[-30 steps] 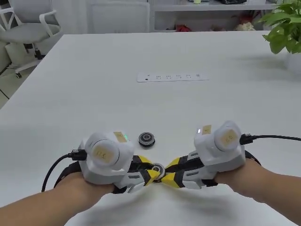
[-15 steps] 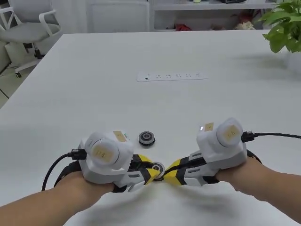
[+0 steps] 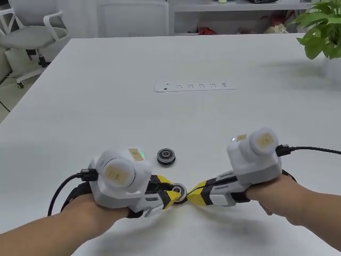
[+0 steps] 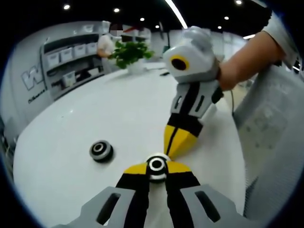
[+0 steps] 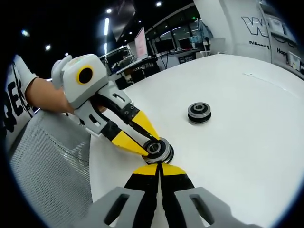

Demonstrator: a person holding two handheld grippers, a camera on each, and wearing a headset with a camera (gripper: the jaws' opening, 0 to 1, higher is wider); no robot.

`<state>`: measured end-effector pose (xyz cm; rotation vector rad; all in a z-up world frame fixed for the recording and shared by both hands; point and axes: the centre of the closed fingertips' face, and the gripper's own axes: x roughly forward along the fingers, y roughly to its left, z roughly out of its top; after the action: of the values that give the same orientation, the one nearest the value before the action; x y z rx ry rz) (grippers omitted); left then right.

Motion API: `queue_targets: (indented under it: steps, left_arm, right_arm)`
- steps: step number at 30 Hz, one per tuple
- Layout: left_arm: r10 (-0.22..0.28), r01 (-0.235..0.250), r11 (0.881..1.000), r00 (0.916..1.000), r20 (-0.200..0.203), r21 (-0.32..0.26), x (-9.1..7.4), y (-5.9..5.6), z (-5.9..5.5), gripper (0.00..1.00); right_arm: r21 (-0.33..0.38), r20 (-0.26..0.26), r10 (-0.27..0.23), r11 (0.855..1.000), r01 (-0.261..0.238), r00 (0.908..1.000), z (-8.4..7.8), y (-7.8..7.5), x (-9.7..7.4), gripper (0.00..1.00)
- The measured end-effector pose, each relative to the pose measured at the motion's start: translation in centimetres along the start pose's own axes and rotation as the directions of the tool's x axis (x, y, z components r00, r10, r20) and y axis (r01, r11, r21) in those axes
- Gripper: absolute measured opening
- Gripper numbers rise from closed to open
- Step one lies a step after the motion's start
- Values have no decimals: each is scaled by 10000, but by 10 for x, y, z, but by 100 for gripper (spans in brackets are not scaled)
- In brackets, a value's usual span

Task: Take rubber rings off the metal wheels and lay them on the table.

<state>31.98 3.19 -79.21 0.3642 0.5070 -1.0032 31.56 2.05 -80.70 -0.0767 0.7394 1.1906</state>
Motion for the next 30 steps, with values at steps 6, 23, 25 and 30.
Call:
queue_targets:
  steps: [6,23,25,30]
  left_arm:
    - [-5,5,10000,10000,-12,42,0,0,0,12]
    - [7,-7,10000,10000,-56,96,-1,1,0,12]
    - [24,-24,10000,10000,-61,94,0,1,0,12]
    - [83,-82,9999,9999,-92,90,-1,1,0,12]
  right_arm:
    - [825,98,-8,9966,0,10000,1,-1,-1,0]
    - [2609,709,-165,9654,-26,9973,7,-5,-5,0]
    - [2614,710,-192,9652,0,9973,7,-6,-5,0]
    - [2647,744,-197,9643,-7,9970,8,-6,-6,0]
